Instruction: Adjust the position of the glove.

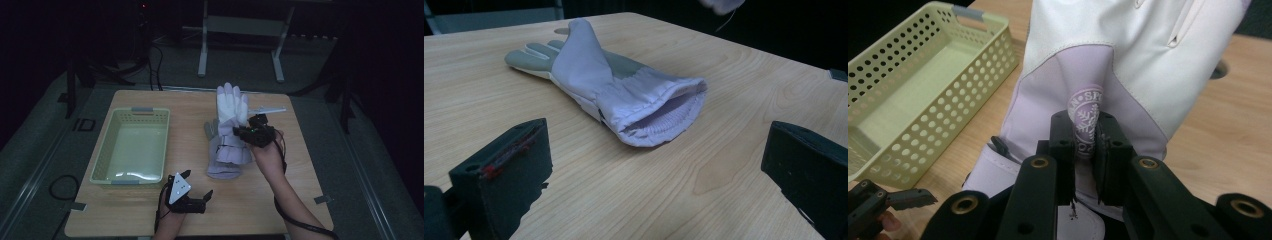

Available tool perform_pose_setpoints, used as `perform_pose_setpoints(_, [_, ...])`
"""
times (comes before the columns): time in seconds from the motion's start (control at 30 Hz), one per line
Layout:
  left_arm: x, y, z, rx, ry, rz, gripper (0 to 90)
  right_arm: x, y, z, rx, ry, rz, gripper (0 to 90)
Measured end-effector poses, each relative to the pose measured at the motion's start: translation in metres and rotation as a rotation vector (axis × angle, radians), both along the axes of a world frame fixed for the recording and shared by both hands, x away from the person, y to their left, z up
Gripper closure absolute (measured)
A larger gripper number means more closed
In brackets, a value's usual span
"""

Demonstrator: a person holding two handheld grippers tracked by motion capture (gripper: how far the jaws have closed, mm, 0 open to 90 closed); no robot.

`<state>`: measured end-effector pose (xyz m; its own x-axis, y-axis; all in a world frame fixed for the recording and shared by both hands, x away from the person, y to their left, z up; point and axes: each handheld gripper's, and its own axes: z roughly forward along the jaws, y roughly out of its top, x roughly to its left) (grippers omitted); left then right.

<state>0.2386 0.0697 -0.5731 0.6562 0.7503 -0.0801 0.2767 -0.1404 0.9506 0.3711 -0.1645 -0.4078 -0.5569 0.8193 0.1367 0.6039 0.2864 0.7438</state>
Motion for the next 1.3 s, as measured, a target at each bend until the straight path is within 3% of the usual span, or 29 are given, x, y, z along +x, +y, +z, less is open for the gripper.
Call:
perform_pose_setpoints(0.13, [0.000,0.000,0.000,0.000,0.001,-0.003,0.1,0.000,0.014,-0.018,-0.040,0.004,-0.012,80.0])
perform_pose_setpoints(0.57, [0.001,-0.001,0.000,-0.002,0.004,-0.007,0.1,0.023,0.033,-0.071,-0.165,0.138,-0.070,79.9])
perform_pose_setpoints(0.77, [0.001,-0.001,0.000,0.000,0.002,-0.006,0.1,0.028,0.033,-0.087,-0.176,0.162,-0.075,78.1])
perform_pose_setpoints(1.0, [0.001,-0.001,0.000,-0.003,0.004,-0.003,0.1,0.031,0.026,-0.086,-0.197,0.163,-0.078,77.8])
perform_pose_setpoints(1.3, [0.001,-0.001,0.000,0.001,0.009,-0.005,0.1,0.029,0.008,-0.089,-0.183,0.162,-0.113,77.7])
